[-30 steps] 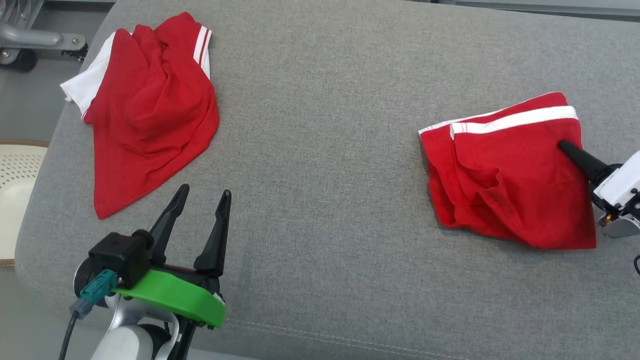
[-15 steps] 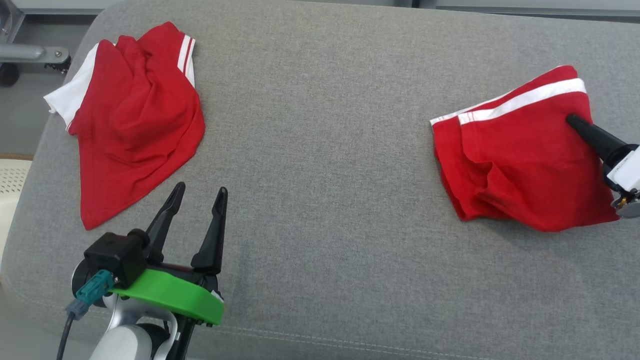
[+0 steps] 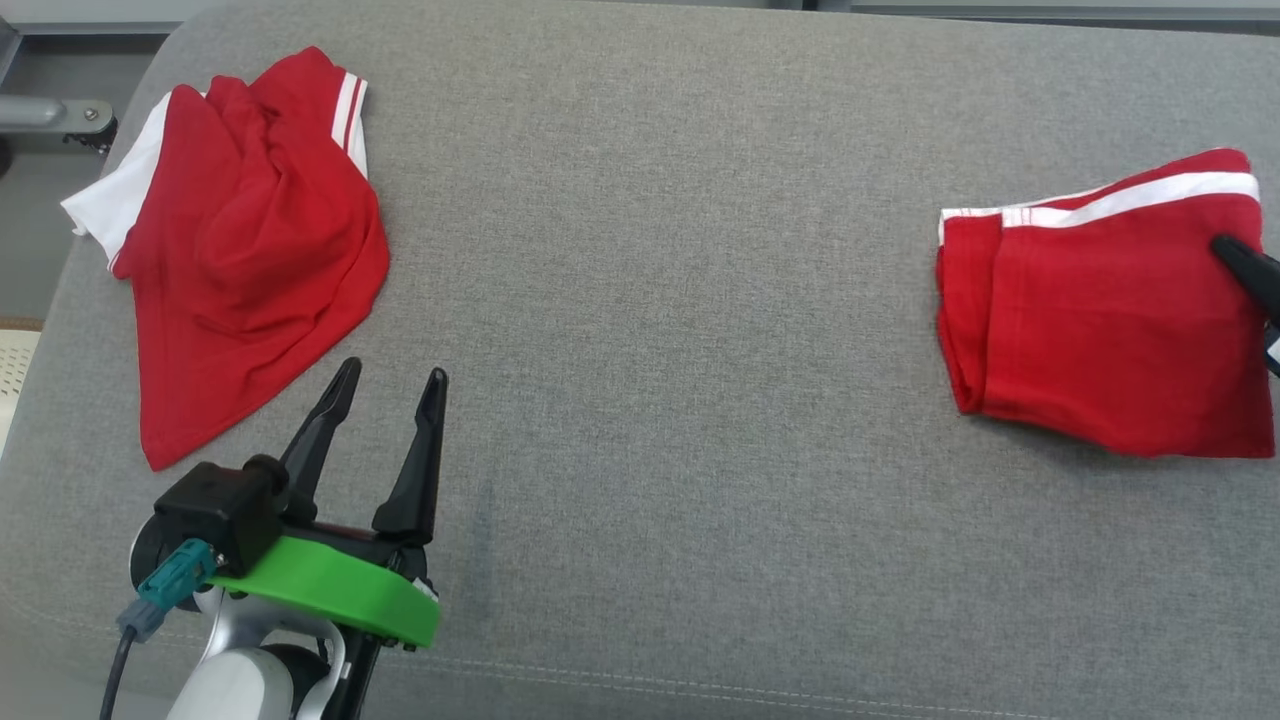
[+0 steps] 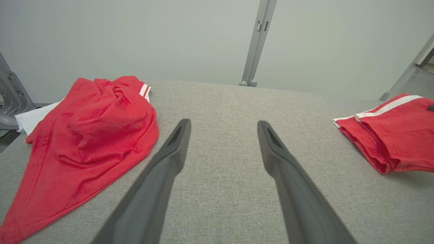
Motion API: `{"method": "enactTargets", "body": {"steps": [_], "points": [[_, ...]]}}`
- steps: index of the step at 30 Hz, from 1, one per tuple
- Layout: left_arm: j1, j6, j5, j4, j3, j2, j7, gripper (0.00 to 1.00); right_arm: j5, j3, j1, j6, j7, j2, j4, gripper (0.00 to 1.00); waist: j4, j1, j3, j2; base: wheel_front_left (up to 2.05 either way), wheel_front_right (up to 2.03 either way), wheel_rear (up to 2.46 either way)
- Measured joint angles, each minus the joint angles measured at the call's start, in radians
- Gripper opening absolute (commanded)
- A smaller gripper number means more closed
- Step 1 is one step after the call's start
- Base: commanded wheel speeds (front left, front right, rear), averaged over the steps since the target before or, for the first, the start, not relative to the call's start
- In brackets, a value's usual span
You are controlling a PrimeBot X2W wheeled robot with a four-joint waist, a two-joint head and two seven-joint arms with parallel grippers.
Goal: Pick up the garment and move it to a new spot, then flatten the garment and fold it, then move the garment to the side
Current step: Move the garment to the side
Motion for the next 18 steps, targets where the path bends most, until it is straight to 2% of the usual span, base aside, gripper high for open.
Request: {"method": "enactTargets", "body": {"steps": [12, 18], "points": [[-0.033, 0.0, 0.02, -0.059, -0.009, 0.028, 0.053, 1.0, -0.029, -0.044, -0.05, -0.063, 0.004, -0.063, 0.106, 0.0, -0.022, 0.0, 0.068, 0.0, 0.0, 0.0, 0.0], [-0.057, 0.001, 0.038, -0.091, -0.024, 0.031, 0.075, 1.0, -0.08, -0.054, -0.089, -0.072, 0.009, -0.128, 0.166, 0.0, -0.031, 0.0, 0.115, 0.0, 0.0, 0.0, 0.0]]}}
